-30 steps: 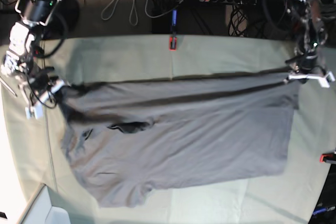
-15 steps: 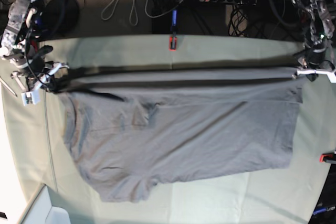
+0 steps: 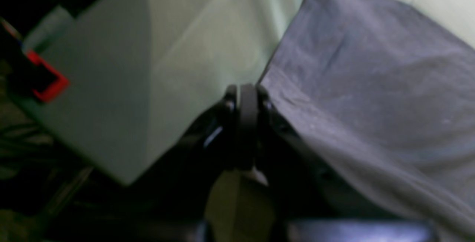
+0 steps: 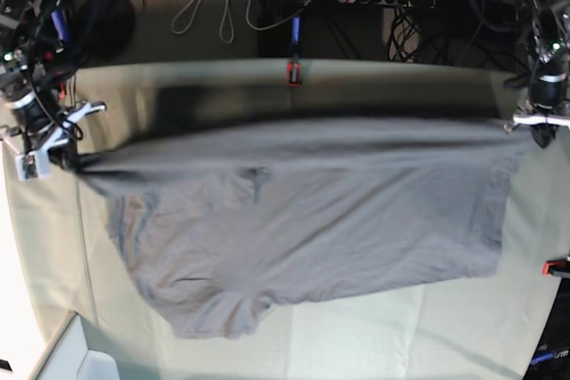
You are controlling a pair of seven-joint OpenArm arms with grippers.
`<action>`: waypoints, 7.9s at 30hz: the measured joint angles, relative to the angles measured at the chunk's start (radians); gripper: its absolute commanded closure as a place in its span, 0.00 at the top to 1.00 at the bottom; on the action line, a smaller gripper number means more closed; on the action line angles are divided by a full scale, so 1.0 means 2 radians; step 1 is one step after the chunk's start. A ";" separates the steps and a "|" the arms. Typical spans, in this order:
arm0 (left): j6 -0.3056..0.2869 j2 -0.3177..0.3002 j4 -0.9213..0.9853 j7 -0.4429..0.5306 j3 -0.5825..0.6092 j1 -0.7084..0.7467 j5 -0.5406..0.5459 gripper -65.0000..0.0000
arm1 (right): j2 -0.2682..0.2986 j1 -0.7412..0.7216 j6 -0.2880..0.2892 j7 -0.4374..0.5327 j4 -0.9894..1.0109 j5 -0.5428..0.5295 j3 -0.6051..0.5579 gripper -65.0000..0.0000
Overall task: Layout the t-shirt on the table in an organized manner, then fold the t-shirt properly
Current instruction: 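Lift the edge with both grippers and pull it taut, then lay it down, then move both grippers to the shirt's side edge and grasp it, then fold the grasped side edge over toward the shirt's middle with both grippers, then release and grasp the shirt's hem edge with both grippers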
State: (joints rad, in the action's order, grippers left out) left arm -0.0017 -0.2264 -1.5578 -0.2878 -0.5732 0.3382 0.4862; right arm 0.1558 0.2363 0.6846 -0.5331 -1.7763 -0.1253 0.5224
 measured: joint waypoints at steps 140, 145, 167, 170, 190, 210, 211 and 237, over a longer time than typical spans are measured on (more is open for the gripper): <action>-0.001 -0.065 0.329 0.014 0.174 -0.236 -0.001 0.00 | -0.073 -0.157 0.006 0.267 0.309 0.218 0.029 0.00; -0.001 -0.064 0.329 0.015 0.166 -0.226 -0.002 0.00 | -0.084 -0.121 0.005 0.267 0.269 0.218 0.042 0.00; -0.001 -0.063 0.329 0.015 0.167 -0.226 -0.002 0.00 | -0.019 -0.305 0.005 0.142 0.478 0.220 -0.029 0.68; -0.002 -0.063 0.329 0.015 0.167 -0.226 -0.002 0.00 | -0.012 -0.313 0.004 0.150 0.515 0.220 -0.029 0.68; -0.003 -0.061 0.328 0.014 0.166 -0.226 -0.002 0.00 | -0.093 -0.134 0.005 0.161 0.210 0.218 0.008 0.00; 0.002 -0.063 0.221 0.013 0.166 -0.157 -0.002 0.54 | -0.097 -0.062 0.005 0.160 0.152 0.219 0.005 0.39; 0.001 -0.063 0.212 0.013 0.166 -0.149 0.000 0.56 | -0.097 -0.057 0.005 0.157 0.136 0.220 0.005 0.43; -0.001 -0.063 0.555 0.096 0.240 -0.417 -0.006 0.59 | -0.109 -0.121 0.005 0.156 0.145 0.222 -0.006 0.50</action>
State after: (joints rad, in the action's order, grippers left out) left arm -0.0032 -0.3523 -0.4484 -0.0952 -0.0933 -0.4961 0.4744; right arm -0.0631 -0.0055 0.6949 -0.2211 -1.4864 0.3183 0.5106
